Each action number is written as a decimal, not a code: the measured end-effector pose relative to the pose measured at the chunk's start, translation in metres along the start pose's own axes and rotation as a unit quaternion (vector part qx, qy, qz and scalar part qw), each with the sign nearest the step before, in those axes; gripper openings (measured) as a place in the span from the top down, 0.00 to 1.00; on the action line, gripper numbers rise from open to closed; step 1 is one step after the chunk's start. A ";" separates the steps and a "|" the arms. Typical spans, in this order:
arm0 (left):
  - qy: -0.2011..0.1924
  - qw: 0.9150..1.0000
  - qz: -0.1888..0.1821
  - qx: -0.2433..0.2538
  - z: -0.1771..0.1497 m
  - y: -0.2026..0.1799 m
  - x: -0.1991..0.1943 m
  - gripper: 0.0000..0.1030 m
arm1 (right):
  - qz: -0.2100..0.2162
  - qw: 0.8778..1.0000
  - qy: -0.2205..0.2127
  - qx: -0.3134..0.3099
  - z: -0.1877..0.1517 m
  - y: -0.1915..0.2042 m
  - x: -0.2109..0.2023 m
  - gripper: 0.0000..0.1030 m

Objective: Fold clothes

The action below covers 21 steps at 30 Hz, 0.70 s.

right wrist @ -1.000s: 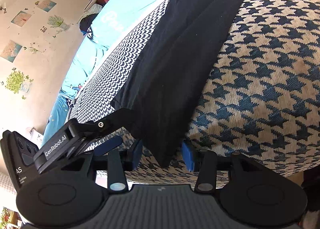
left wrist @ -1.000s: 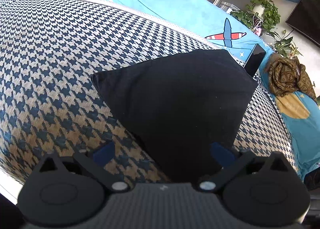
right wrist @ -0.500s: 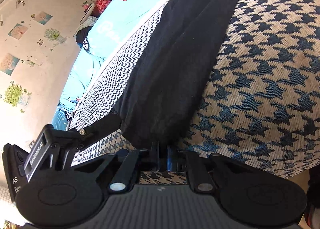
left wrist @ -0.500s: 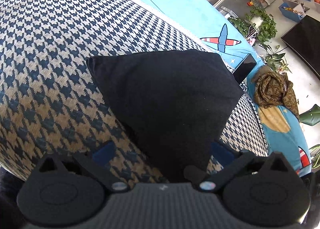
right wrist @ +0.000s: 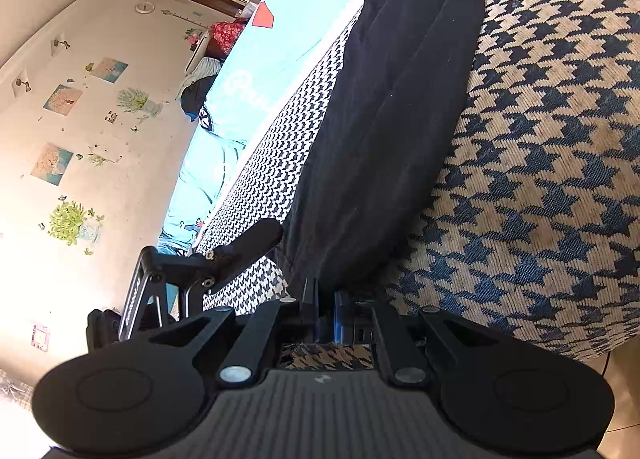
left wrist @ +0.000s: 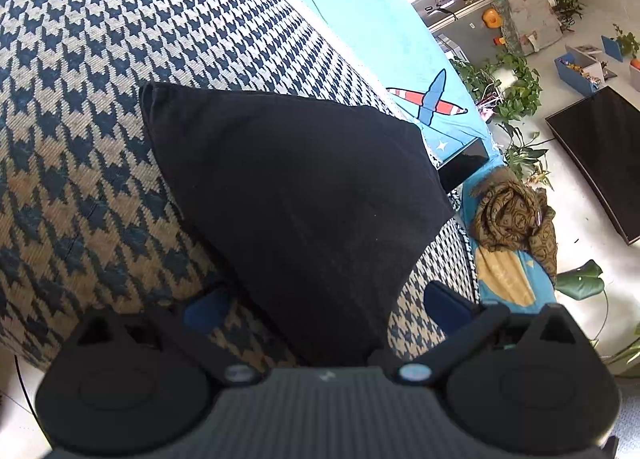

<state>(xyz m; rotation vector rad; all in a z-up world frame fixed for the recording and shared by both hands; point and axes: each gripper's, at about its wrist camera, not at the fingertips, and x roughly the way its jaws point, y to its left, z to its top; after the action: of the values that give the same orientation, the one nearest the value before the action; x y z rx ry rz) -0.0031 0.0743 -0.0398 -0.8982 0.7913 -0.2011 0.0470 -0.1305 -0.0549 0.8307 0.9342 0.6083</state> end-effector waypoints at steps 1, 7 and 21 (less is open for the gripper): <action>-0.002 1.000 0.001 -0.004 0.000 -0.001 0.002 0.00 | 0.003 1.000 -0.001 0.002 0.001 -0.001 -0.002 0.92; -0.011 1.000 -0.002 -0.003 0.001 -0.007 0.009 0.00 | 0.024 1.000 -0.009 0.016 0.004 -0.006 -0.011 0.92; -0.050 0.999 -0.015 0.004 0.006 -0.008 0.012 0.33 | -0.031 0.999 0.015 0.030 -0.004 -0.022 -0.003 0.81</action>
<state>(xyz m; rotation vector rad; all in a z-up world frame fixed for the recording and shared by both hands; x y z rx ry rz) 0.0111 0.0673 -0.0373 -0.9069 0.6851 -0.1844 0.0442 -0.1431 -0.0731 0.8456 1.0059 0.5418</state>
